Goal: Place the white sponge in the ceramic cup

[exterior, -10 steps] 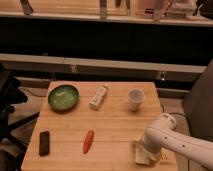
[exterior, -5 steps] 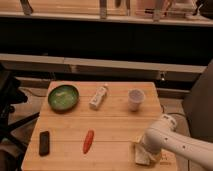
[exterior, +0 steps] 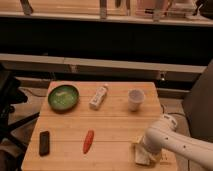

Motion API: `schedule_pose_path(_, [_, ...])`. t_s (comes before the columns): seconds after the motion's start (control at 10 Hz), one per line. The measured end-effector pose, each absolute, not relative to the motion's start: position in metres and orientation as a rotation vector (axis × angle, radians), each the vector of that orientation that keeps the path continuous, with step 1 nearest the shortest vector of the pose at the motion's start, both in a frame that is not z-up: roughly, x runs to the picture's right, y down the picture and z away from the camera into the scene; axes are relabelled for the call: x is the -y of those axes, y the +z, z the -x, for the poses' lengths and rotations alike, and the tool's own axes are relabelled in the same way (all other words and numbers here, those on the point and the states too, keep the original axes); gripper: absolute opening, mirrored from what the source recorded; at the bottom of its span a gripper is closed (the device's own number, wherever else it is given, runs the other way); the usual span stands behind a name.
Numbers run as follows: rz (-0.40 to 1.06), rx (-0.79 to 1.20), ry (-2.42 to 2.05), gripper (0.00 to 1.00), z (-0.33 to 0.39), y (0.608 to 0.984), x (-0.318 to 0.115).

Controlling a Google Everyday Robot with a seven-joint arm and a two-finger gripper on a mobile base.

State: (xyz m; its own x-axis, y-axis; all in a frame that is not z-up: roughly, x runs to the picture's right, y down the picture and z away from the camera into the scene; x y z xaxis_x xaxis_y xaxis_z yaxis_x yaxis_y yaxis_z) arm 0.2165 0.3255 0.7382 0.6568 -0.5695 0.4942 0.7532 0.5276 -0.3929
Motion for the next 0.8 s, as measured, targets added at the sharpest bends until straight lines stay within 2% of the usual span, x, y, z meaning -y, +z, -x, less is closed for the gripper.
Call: schedule_pose_path(0.8, [0.626, 0.346, -0.835, 0.80, -0.2181, 0.7367, -0.3275])
